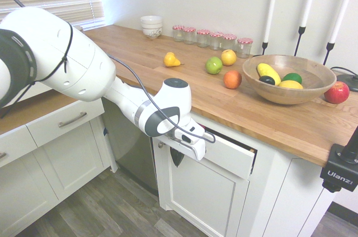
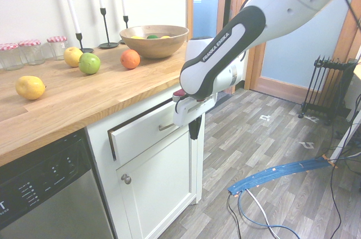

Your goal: Close the drawer

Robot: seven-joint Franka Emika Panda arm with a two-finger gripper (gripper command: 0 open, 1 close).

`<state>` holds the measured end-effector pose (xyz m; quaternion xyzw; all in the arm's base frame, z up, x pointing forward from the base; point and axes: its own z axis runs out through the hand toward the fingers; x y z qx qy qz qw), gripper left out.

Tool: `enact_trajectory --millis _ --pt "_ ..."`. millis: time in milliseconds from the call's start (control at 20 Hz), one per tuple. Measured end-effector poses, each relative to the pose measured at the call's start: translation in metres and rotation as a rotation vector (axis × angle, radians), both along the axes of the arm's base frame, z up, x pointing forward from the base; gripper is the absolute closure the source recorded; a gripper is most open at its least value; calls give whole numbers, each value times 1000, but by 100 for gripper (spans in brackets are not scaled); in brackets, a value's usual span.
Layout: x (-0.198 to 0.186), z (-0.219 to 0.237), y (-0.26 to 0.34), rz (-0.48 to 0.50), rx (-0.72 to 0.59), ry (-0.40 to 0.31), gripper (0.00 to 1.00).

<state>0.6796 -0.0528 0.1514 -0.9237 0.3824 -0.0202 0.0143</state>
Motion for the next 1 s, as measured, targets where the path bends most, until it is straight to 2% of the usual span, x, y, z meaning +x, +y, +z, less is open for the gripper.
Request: enact_trajectory --millis 200,500,600,650,1000 --pt "-37 21 -4 8 -13 17 100" --pt "-105 30 -6 1 -18 18 100" --pt "-117 36 -5 0 -16 16 100" --pt "-120 38 -5 -1 -15 16 0" --pt "-124 40 -5 -13 -11 20 0"
